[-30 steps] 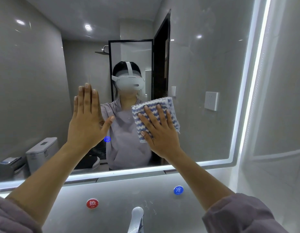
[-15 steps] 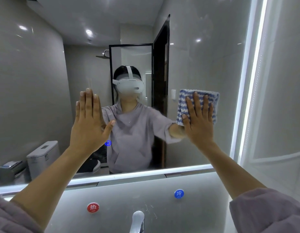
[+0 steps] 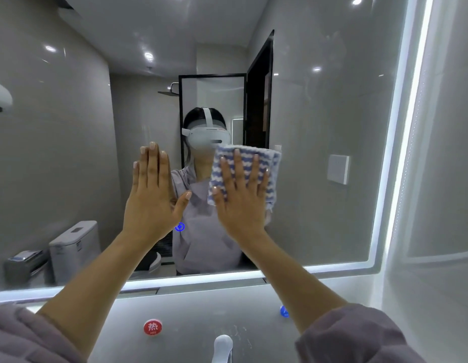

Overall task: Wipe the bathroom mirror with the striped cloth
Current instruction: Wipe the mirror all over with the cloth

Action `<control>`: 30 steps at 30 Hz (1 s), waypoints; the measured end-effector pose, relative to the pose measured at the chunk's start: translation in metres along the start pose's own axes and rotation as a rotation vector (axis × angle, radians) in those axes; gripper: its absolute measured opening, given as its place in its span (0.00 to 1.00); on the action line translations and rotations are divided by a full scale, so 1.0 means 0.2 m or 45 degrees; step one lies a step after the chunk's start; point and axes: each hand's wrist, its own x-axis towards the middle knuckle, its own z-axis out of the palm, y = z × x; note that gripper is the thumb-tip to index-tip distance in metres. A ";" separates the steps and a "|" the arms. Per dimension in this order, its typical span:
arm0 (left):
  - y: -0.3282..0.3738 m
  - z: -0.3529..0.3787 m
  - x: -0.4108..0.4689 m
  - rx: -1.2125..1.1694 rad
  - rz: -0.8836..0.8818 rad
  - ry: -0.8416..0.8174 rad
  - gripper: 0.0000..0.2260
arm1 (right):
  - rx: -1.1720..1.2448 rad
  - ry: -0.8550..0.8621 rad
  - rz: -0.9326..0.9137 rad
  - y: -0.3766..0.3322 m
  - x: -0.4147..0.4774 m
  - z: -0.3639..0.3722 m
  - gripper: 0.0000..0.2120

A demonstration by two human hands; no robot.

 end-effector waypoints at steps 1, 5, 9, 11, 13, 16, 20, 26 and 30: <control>0.00 0.00 0.00 -0.004 -0.002 -0.005 0.40 | 0.004 0.005 -0.015 -0.05 0.00 0.01 0.32; -0.01 0.01 0.00 -0.013 0.007 -0.013 0.41 | -0.004 -0.020 -0.119 -0.15 -0.03 0.05 0.30; -0.01 0.01 0.00 -0.019 -0.002 -0.020 0.41 | -0.022 -0.033 -0.192 -0.12 -0.06 0.06 0.29; -0.01 0.01 0.00 -0.020 0.000 -0.018 0.41 | -0.021 -0.036 -0.225 -0.09 -0.06 0.06 0.29; -0.01 0.00 0.00 -0.013 0.003 -0.020 0.40 | -0.032 -0.045 -0.251 -0.05 -0.06 0.05 0.29; -0.01 0.00 0.00 -0.001 0.005 -0.009 0.39 | -0.099 -0.083 -0.238 0.05 -0.05 0.01 0.28; -0.01 0.00 0.00 -0.005 0.012 -0.001 0.38 | -0.181 -0.076 -0.154 0.27 -0.01 -0.06 0.28; 0.00 0.00 0.00 -0.017 0.011 0.003 0.38 | -0.239 -0.064 0.110 0.62 0.06 -0.15 0.31; 0.00 0.00 0.00 -0.018 0.016 0.006 0.39 | -0.175 -0.041 0.264 0.71 0.10 -0.19 0.31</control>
